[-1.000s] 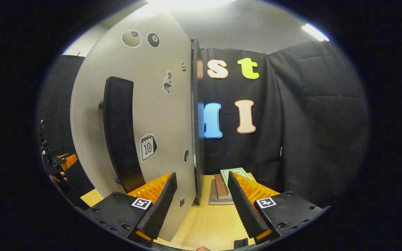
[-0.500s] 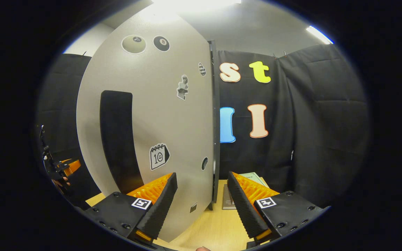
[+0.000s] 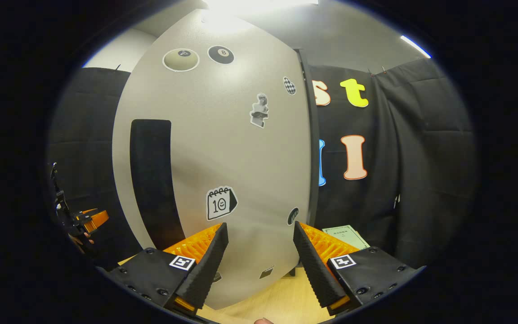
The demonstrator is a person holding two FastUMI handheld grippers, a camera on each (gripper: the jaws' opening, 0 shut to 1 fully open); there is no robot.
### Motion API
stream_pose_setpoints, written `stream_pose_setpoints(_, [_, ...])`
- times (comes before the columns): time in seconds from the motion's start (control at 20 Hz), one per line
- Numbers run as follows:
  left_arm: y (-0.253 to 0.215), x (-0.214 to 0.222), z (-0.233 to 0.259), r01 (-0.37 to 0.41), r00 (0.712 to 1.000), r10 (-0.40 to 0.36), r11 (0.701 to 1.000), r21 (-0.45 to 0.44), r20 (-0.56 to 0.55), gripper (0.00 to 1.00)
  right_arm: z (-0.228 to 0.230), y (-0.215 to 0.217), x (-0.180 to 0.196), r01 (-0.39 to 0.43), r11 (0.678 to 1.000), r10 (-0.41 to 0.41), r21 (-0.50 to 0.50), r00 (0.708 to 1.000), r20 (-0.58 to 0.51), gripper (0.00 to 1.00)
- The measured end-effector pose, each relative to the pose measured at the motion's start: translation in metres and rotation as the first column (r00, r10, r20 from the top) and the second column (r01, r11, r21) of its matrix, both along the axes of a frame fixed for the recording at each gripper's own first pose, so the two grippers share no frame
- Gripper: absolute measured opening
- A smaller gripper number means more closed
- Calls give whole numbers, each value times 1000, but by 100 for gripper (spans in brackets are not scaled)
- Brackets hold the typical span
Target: Open the cabinet door with the right hand, grasp the bottle in the cabinet with the left hand and place it on the coaster, then close the cabinet door with the right hand.
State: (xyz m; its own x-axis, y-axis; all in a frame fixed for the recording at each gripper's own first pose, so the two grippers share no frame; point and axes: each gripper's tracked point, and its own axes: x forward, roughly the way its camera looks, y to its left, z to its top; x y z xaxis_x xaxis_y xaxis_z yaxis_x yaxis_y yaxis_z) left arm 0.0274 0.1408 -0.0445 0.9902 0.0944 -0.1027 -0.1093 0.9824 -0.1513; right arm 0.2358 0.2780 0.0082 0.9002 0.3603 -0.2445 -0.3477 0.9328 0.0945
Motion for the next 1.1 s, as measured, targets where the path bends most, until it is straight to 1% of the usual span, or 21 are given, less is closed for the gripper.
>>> stream_pose_setpoints(0.25, [3, -13, -5, 3, 1000, -3, 1000, 23, -10, 70, -4, 48, 20, -70, 997, 69, 16, 998, 11, 93])
stream_pose_setpoints(0.55, [9, -27, -8, -8, 1000, 8, 999, 36, -21, 70, -12, 104, 41, -144, 990, 143, 0, 989, 40, 93])
stream_pose_setpoints(0.7, [8, -33, -7, -10, 1000, 11, 999, 36, -13, 70, -13, 120, 54, -129, 992, 130, -14, 990, 61, 94])
stream_pose_setpoints(0.85, [6, -38, -7, -3, 1000, 3, 1000, 21, -11, 70, -10, 122, 59, -99, 995, 99, -1, 992, 73, 93])
stream_pose_setpoints(1.0, [-3, -37, -12, 16, 1000, -16, 1000, -1, -18, 70, -8, 121, 64, -80, 997, 79, 17, 995, 66, 94])
stream_pose_setpoints(1.05, [-9, -35, -12, 29, 999, -29, 1000, -8, -21, 70, -7, 121, 63, -81, 996, 80, 21, 994, 69, 89])
stream_pose_setpoints(1.1, [-16, -34, -9, 41, 999, -41, 999, -9, -17, 70, -5, 121, 61, -87, 996, 84, 27, 994, 75, 91])
